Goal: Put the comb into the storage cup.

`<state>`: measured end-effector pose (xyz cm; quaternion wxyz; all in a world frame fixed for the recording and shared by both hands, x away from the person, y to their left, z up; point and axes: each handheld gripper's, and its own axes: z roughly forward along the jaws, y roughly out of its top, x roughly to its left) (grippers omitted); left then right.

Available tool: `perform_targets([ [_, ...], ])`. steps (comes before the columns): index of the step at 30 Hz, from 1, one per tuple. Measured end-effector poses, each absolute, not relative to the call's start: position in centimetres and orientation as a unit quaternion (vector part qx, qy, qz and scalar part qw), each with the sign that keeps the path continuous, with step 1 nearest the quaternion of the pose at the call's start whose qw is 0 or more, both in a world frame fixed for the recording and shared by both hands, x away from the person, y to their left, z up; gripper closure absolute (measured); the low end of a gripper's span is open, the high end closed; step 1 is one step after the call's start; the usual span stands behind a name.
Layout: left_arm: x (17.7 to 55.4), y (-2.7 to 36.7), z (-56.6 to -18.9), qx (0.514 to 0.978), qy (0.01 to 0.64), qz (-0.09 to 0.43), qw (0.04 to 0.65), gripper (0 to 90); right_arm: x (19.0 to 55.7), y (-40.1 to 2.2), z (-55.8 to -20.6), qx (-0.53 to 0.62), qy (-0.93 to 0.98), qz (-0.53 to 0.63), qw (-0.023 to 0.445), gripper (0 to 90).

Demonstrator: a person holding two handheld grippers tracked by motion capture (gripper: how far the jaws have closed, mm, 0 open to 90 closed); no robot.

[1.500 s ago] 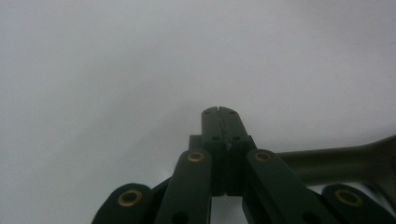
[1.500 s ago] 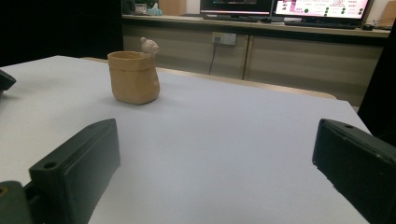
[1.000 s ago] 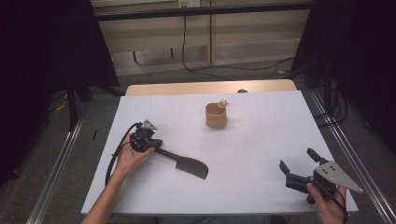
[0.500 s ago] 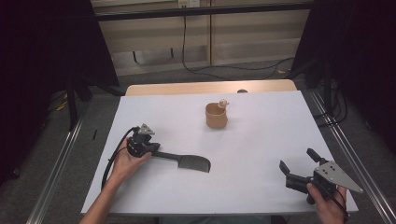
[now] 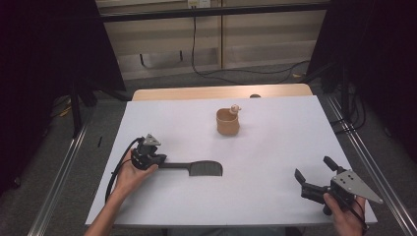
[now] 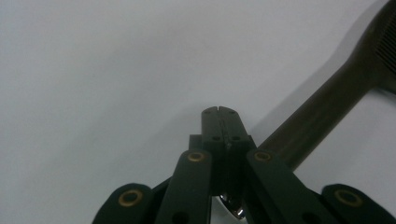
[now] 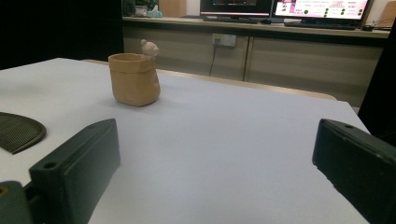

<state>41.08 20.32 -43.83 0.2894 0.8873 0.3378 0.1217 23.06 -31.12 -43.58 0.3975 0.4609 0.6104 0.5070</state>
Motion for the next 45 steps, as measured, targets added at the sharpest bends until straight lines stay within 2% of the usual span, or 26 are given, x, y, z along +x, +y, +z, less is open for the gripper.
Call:
perform_targets([
  [23, 37.7, 20.4, -43.4, 0.898, 0.322, 0.124, 0.272, 90.0, 23.1, -31.1, -43.6, 0.461, 0.61, 0.507, 0.398, 0.4],
  [45, 35.6, 20.4, -43.5, 0.891, 0.332, 0.085, 0.299, 90.0, 23.1, -31.1, -43.6, 0.461, 0.611, 0.506, 0.398, 0.3],
])
